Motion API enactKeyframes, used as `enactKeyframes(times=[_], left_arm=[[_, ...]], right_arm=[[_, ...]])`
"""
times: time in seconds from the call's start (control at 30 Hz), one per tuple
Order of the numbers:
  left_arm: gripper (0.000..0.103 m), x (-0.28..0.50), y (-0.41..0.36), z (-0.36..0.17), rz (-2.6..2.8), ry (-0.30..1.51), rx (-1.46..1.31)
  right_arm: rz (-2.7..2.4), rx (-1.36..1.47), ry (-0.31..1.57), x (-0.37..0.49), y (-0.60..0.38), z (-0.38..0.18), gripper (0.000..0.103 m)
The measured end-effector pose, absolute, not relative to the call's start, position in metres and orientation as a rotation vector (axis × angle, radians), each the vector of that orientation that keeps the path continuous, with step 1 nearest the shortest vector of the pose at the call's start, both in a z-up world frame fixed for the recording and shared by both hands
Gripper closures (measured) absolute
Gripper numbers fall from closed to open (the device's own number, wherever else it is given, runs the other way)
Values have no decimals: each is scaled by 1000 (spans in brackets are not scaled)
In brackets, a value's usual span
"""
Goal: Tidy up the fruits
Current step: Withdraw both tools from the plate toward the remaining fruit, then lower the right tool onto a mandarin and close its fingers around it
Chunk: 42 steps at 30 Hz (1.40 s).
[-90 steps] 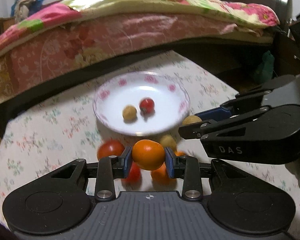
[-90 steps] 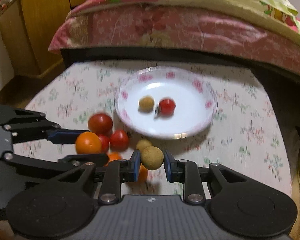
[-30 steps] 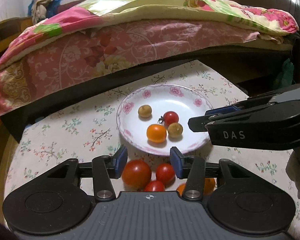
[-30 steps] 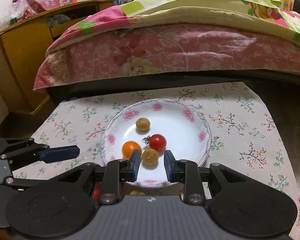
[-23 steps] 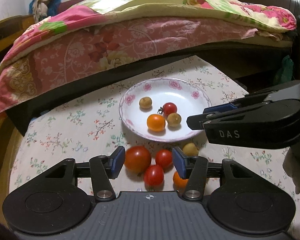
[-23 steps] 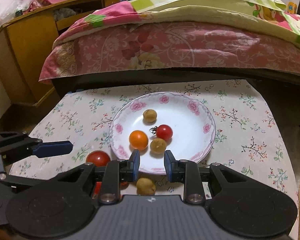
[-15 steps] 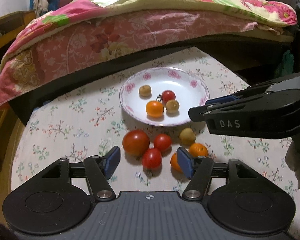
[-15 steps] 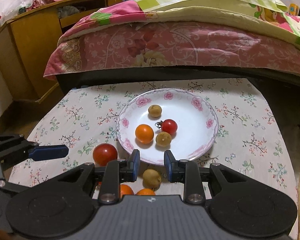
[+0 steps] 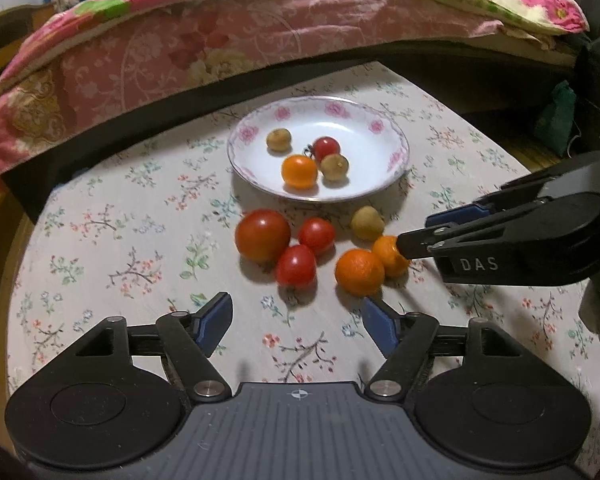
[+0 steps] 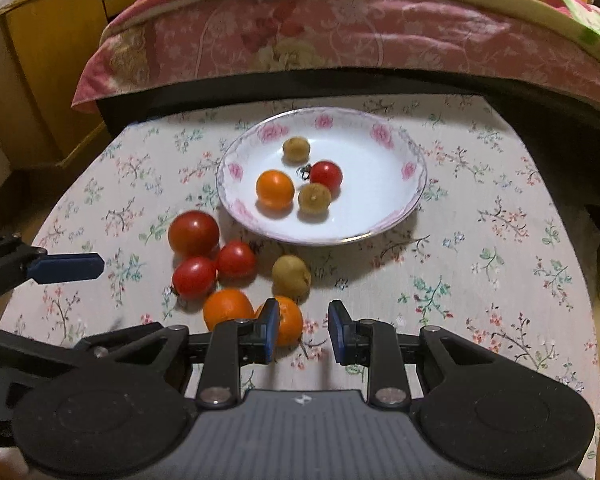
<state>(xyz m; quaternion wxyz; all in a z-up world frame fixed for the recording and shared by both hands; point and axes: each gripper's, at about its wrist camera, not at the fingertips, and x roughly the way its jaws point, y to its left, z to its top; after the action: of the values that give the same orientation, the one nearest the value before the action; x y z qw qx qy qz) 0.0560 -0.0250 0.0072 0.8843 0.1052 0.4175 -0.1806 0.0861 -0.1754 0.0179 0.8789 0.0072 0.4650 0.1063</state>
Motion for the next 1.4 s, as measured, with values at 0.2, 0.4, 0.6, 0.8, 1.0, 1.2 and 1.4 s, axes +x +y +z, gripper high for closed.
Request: enactKeyframes(times=[0.2,0.4,0.6,0.8,1.0,1.2,1.4], left_arm=[[25,56,-30,0,-406,888,225],[24,56,-31,-6,-437,905,223],[24,57,-27,-9,-447,921,213],[24,56,-27,-11,-459,932,205],[23,56,-32,-12,-473,936,209],[23,58,-33,-15,-482,944,212],[23,58,-35,-16,-491,945,217]], right_arm=[[263,-19,1000,87,-170,7,68],[279,-16,992,93,-170,2,68],[293,-38,1011,97,-169,5,68],[301,-23,1035,97,-173,2,68],[310,-71,1016,98,-168,3,68],[322,-71,1016,99,-170,3,68],[320,-105,1015,98,-167,4,68]])
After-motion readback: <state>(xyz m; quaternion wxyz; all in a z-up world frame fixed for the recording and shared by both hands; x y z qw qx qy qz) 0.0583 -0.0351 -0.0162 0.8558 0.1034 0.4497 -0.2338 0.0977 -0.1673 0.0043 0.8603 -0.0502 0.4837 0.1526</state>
